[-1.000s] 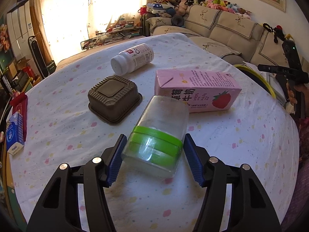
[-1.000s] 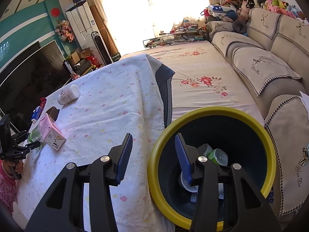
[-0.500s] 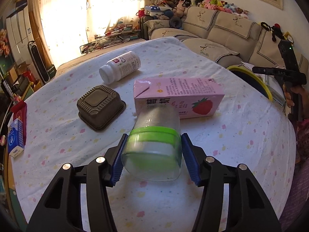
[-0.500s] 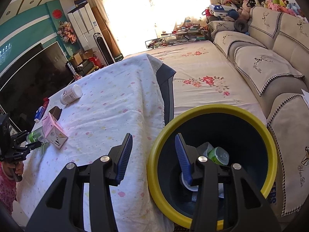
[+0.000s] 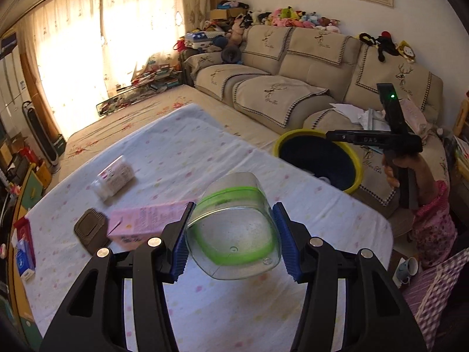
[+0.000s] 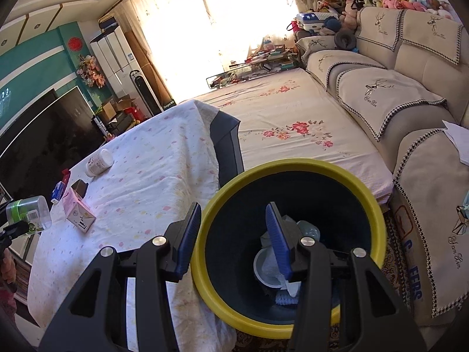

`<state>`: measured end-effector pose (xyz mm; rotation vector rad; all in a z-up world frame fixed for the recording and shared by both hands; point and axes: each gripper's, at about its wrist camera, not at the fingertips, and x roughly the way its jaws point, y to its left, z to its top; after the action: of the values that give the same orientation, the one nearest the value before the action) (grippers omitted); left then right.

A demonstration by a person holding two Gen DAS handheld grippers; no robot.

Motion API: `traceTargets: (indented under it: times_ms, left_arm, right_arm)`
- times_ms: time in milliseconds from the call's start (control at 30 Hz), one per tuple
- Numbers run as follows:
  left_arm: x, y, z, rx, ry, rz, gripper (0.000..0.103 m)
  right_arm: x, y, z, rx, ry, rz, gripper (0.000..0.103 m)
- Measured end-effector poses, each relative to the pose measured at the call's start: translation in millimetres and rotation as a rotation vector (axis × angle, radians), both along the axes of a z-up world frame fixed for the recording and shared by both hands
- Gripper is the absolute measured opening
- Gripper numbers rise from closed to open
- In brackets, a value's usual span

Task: Collect trash
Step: 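Carry the clear jar into the bin and open the left tool, then grasp the pink strawberry milk carton with the right tool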

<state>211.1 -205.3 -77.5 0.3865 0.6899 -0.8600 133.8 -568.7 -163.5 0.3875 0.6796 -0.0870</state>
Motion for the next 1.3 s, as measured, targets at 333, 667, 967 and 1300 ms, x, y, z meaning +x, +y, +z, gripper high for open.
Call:
traceTargets:
  times_ms: [333, 667, 967, 1300]
  left_arm:
    - [-3, -166, -19, 0.051, 0.081, -0.246, 0.052]
    - [33, -265, -86, 0.142, 0.157, -0.204, 0.056]
    - [41, -174, -37, -0.079, 0.159, -0.121, 0.078]
    - [43, 30, 17, -0.236, -0.169, 0.236, 0.095]
  right_arm:
    - [-56, -49, 10, -0.024, -0.029, -0.144, 0.046]
    - [-83, -76, 8, -0.017, -0.022, -0.218, 0.048]
    - [-60, -54, 6, -0.017, -0.006, -0.151, 0.049]
    - [2, 29, 14, -0.059, 0.011, 0.066, 0.049]
